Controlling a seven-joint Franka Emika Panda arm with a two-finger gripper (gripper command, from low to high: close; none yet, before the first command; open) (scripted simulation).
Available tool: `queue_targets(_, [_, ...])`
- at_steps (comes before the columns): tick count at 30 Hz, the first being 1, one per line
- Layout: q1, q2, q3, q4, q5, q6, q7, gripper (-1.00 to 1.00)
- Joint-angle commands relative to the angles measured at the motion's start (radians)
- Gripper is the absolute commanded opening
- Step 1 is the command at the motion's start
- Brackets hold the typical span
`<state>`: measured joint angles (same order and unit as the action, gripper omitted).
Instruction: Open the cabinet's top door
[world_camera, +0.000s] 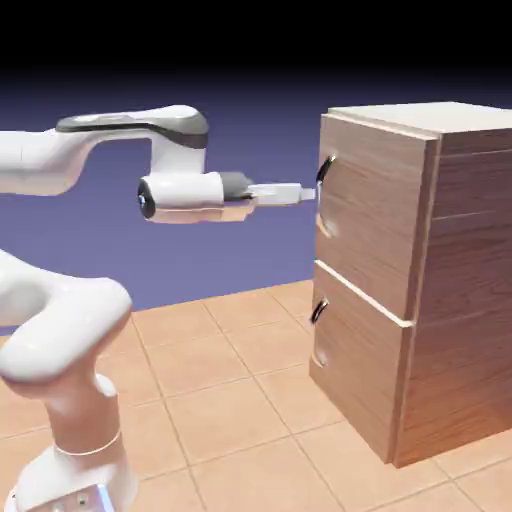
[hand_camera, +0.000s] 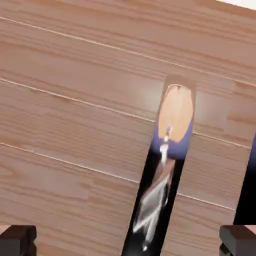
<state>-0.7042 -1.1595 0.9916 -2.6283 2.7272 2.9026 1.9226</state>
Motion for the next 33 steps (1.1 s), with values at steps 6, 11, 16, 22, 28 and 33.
queue_targets(6, [-0.075,-0.016,0.068,0.033,0.148,-0.021,0.058,0.0])
queue_targets(11, [-0.217,0.037,0.128,0.121,0.17,-0.073,0.045,-1.0])
queue_targets(16, [-0.072,0.117,0.005,0.041,0.172,-0.128,-0.095,-1.0])
queue_targets(22, [0.144,0.126,-0.2,-0.113,0.003,-0.246,-0.097,-1.0])
queue_targets(28, [0.301,0.061,-0.414,-0.26,-0.253,-0.379,-0.018,-1.0])
queue_targets(33, [0.364,-0.004,-0.581,-0.347,-0.471,-0.487,0.045,-1.0])
